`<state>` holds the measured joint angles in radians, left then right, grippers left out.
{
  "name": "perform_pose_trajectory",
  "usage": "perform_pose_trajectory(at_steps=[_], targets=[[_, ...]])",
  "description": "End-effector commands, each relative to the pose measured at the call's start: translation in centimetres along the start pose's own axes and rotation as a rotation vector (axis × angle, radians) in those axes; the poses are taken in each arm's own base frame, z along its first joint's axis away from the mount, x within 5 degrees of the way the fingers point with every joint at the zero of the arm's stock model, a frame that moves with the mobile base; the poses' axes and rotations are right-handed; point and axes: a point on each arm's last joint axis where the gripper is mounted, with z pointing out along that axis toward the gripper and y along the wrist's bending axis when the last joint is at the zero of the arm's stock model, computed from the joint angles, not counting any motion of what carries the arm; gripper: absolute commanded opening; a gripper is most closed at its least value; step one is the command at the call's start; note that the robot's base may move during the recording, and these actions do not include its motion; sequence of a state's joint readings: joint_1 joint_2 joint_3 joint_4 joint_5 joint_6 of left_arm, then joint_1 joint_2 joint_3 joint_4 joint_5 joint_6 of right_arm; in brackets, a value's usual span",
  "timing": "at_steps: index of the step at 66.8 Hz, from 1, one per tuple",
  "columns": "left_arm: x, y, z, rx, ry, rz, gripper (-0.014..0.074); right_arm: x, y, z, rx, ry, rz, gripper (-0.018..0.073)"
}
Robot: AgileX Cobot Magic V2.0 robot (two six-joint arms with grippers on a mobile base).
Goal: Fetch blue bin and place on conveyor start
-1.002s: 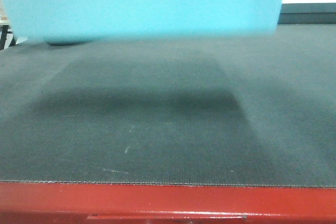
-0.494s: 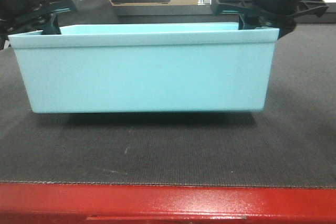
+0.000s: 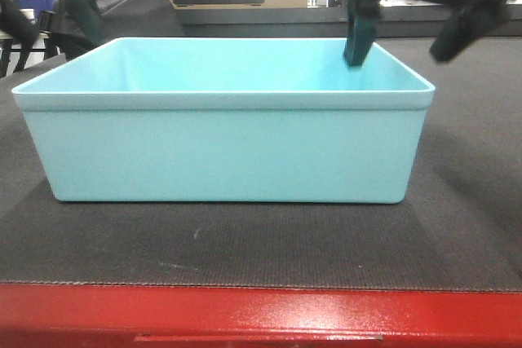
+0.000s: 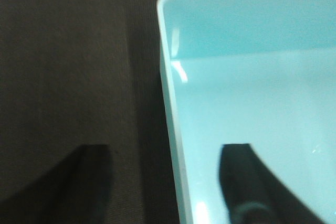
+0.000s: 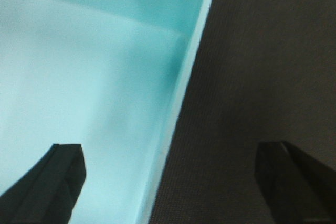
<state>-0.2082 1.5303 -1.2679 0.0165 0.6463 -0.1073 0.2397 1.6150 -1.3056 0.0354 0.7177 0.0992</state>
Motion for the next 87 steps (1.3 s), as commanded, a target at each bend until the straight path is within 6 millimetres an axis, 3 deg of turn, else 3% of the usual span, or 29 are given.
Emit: perform_pose_trajectory(at_steps=[1,6,10,15,23,32,53,67,76,87], targets=[[-0.7,1.1,-2.9,-0.025,-0.056,-0.016,0.0165,-0.9,-1.4,-3.4,0.024,-0.096,0.017,0.0425],[-0.5,2.2,-4.2,-0.052,-0.067,-0.033,0.0014,-0.7,-2.8,-4.9,0.05,-0.116,0.051,0.0265],[0.1,3.2,-4.8,-0.075,-0.071,-0.057,-0.0115,-0.2,-4.4,-6.0,0.08,-0.136,0.089,0.0061],[0.8,4.0,-4.9,-0.095,-0.069,-0.074,-0.0111,0.7,-5.7,-6.6,0.109,-0.146,0.123,-0.0169],[2.0,4.3,-5.1,-0.106,-0.064,-0.074,-0.0111,2.5,-7.2,-7.4,0.144,-0.167,0.162,-0.0162],[3.7,4.1,-6.2,-0.122,-0.098,-0.03,-0.0111,5.1,-7.2,-8.5,0.174,-0.223,0.134,-0.0162],[10.9,3.5,-12.7,-0.106,-0.414,0.006,-0.0111,13.6,-6.0,-12.5,0.192,-0.569,0.051,-0.0162],[15.7,3.3,-16.7,-0.115,-0.611,0.033,-0.0111,18.2,-5.1,-15.7,0.199,-0.821,0.005,-0.0162],[17.8,3.1,-19.1,-0.114,-0.734,0.034,-0.0111,20.0,-4.6,-17.9,0.201,-0.948,-0.006,-0.0162],[18.8,3.0,-21.2,-0.127,-0.855,0.055,-0.0111,20.8,-4.3,-19.2,0.201,-1.024,-0.013,-0.0162]])
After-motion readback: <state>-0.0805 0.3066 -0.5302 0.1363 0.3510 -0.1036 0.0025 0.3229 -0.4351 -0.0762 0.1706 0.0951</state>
